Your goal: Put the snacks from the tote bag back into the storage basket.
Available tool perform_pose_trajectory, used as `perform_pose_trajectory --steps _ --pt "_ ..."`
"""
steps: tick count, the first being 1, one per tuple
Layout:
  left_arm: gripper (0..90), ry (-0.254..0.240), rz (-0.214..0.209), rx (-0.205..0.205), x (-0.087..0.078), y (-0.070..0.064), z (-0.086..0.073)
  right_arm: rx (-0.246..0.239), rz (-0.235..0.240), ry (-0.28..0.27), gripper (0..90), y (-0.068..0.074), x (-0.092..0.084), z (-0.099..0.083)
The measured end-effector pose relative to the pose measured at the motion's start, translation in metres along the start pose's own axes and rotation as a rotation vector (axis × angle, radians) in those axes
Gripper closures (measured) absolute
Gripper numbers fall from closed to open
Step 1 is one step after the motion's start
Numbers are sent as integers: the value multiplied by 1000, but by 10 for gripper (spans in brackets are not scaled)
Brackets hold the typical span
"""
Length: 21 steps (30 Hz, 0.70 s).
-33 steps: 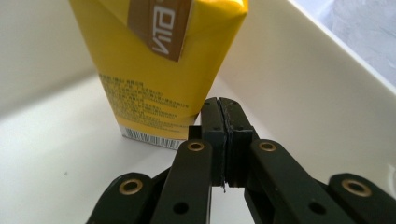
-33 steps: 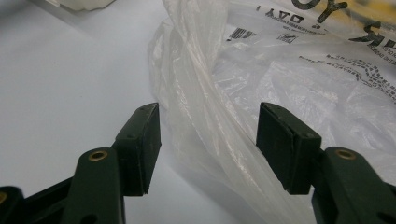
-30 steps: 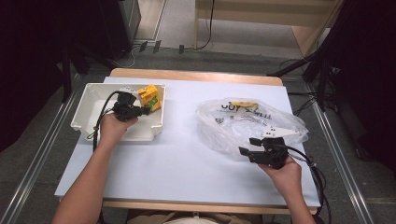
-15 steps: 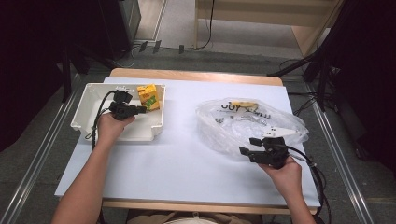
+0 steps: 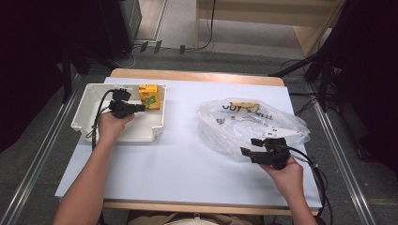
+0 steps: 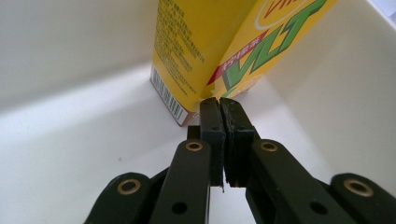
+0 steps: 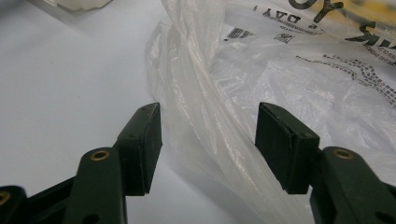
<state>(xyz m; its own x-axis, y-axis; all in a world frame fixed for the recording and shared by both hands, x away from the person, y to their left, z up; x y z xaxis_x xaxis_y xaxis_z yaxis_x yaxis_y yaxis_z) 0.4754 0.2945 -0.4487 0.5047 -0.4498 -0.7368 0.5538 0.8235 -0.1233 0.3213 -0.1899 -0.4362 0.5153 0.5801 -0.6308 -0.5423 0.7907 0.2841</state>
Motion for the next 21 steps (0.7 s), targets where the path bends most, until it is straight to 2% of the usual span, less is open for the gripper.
perform_pose_trajectory --steps 5,6,7,8,11,13,14,18,21 --pt "879 -3 -5 6 -2 -2 1 1 1 0 424 0 0 0" --pt "862 1 -27 7 -3 -3 1 0 3 1 430 0 0 0" --pt "843 1 -27 7 -3 -3 1 0 3 1 430 0 0 0" --pt "817 5 -60 10 -5 -5 1 -2 5 0 432 0 0 0" --pt "765 27 -77 22 -7 -9 2 -3 7 -1 432 1 -1 0" --pt "698 35 -79 27 -7 -11 2 -5 7 -3 432 1 -1 0" --pt "669 53 -77 44 -9 -14 2 -8 10 -7 430 1 -1 0" --pt "542 47 -85 56 -14 -21 5 -5 11 -12 427 1 -2 1" --pt "507 42 -102 50 -16 -23 6 -6 14 -14 427 0 -2 1"
Point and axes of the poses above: each handheld gripper's, and its own axes: x roughly forward along the jaws, z roughly out of its top, y roughly to its left, the point moved 2 cm from there along x, roughly forward along the jaws, and after that the axes turned 9 degrees about x, right-handed, at the moved point
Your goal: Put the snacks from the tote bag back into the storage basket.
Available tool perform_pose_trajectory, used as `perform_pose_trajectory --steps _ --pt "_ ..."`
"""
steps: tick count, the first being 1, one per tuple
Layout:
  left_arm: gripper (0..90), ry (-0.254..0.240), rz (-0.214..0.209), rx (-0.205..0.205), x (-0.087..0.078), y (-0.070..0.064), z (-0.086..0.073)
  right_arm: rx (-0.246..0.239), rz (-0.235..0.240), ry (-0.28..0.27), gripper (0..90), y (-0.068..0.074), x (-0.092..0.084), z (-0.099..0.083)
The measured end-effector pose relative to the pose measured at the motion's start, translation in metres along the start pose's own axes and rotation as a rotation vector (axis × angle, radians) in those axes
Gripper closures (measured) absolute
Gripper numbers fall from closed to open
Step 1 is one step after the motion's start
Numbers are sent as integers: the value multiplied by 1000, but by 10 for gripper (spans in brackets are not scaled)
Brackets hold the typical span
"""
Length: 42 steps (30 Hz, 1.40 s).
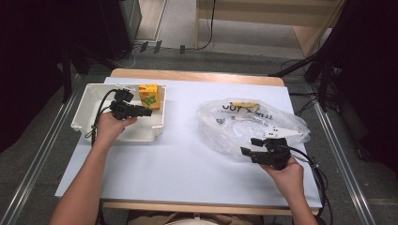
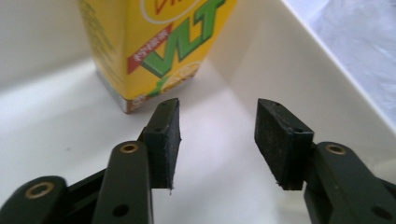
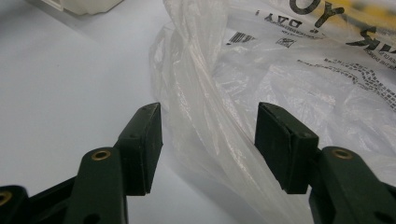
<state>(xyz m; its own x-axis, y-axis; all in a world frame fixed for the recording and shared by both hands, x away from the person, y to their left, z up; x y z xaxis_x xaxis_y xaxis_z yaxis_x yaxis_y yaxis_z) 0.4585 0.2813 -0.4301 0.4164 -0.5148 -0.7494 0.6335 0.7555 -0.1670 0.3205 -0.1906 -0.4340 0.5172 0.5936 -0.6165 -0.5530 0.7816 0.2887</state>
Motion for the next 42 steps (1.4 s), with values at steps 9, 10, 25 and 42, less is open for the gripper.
perform_pose_trajectory --steps 9,10,25,42 --pt "459 8 -42 -9 -17 -11 2 12 12 -25 425 2 -3 3" --pt "459 8 -42 -9 -17 -11 2 12 12 -25 425 2 -3 3" --pt "445 -23 -75 92 -44 -54 20 17 38 -50 448 5 -10 6" --pt "444 -21 -134 166 -41 -98 33 2 68 -53 460 14 -14 5"
Point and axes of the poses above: each handheld gripper's, and its own axes: x roughly forward along the jaws, z roughly out of its top, y roughly to its left, the point moved 2 cm from there along x, roughly forward along the jaws, and after that the axes turned 9 degrees about x, right-handed, at the moved point
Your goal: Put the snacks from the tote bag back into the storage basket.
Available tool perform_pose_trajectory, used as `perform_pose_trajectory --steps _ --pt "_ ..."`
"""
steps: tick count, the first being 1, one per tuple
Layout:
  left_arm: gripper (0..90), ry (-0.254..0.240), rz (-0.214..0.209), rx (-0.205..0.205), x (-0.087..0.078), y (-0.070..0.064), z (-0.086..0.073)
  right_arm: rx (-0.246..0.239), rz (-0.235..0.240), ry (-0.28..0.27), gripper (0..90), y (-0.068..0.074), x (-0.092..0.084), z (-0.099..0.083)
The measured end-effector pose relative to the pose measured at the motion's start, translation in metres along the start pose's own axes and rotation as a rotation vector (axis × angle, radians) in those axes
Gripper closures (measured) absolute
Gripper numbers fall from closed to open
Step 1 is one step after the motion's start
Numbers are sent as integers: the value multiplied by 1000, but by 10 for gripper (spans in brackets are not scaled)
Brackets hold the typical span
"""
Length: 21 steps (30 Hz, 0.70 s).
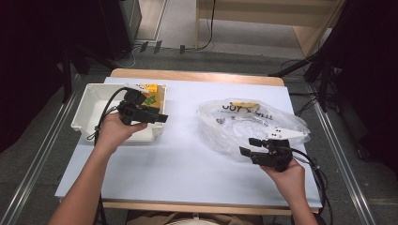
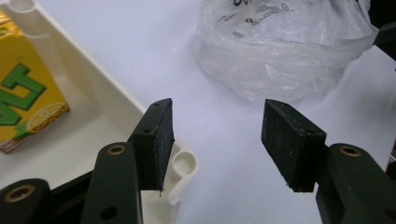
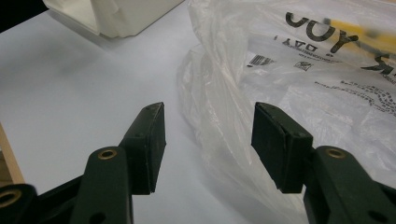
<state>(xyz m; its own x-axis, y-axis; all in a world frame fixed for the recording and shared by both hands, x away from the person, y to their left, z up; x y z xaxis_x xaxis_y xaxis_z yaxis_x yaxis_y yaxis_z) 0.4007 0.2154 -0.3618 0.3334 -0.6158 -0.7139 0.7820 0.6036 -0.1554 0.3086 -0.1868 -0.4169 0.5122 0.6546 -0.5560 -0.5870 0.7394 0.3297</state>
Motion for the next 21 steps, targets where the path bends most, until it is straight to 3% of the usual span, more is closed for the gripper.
perform_pose_trajectory --steps 13,21 --pt "441 -9 -40 99 25 -29 8 -25 23 39 483 7 6 -5" --pt "441 -7 -60 137 36 -43 7 -34 27 43 482 9 8 -6"
Point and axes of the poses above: each handheld gripper's, and its own axes: x roughly forward along the jaws, z roughly out of its top, y roughly to its left, the point moved 2 cm from there along x, roughly forward along the jaws, and after that the axes turned 9 degrees about x, right-handed, at the moved point
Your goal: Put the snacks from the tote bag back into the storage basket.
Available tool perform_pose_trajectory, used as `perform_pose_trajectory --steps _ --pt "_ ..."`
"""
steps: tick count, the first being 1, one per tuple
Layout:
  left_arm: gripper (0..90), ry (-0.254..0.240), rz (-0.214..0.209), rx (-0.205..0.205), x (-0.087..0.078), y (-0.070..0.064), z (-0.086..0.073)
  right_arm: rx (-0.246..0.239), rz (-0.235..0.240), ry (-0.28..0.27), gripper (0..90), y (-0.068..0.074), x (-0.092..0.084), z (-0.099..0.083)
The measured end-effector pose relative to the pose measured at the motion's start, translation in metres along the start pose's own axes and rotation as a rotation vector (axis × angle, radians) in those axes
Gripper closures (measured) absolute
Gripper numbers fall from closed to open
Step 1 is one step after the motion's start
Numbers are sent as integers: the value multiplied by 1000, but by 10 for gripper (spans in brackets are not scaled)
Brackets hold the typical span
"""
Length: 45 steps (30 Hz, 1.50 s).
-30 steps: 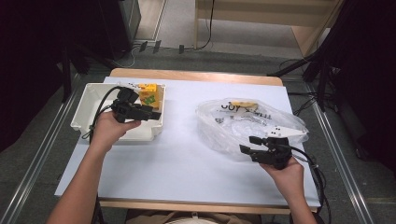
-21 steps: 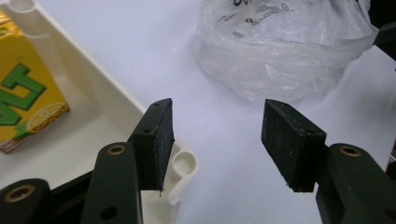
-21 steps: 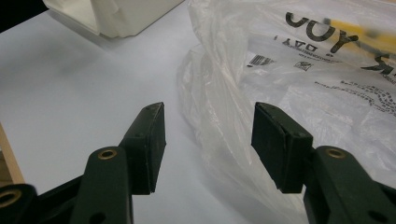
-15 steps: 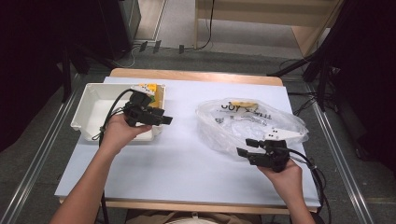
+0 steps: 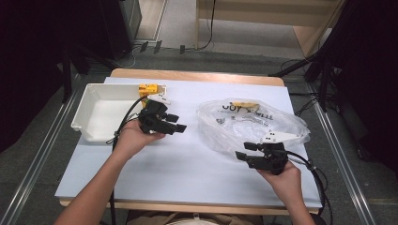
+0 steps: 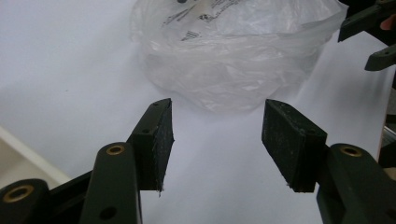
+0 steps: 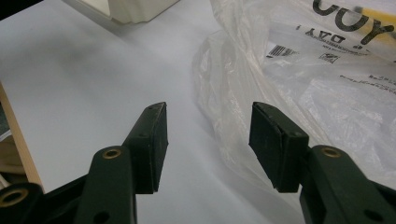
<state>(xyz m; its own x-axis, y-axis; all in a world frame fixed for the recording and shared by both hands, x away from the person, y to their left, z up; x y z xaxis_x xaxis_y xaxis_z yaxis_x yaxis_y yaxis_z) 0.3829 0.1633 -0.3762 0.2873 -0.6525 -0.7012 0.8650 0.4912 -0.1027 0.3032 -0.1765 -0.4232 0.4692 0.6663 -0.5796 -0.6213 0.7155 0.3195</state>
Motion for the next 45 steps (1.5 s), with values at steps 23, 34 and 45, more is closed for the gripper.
perform_pose_trajectory --steps 23,34,45 --pt "410 -10 -50 84 38 -45 -22 -45 15 36 450 4 8 -8" --pt "413 7 -82 97 64 -47 -30 -53 24 53 444 5 10 -11" --pt "412 35 -87 106 72 -48 -32 -54 15 72 437 6 11 -13"
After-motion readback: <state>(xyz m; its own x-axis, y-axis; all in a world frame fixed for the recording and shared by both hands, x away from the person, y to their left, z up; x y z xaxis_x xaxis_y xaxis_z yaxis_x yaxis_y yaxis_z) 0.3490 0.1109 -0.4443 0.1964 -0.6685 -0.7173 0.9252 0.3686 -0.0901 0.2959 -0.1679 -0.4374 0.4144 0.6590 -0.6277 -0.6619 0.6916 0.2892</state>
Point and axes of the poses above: each handheld gripper's, and its own axes: x roughly forward along the jaws, z roughly out of its top, y roughly to its left, the point moved 2 cm from there along x, roughly forward along the jaws, and after that the axes turned 9 degrees about x, right-handed, at the moved point
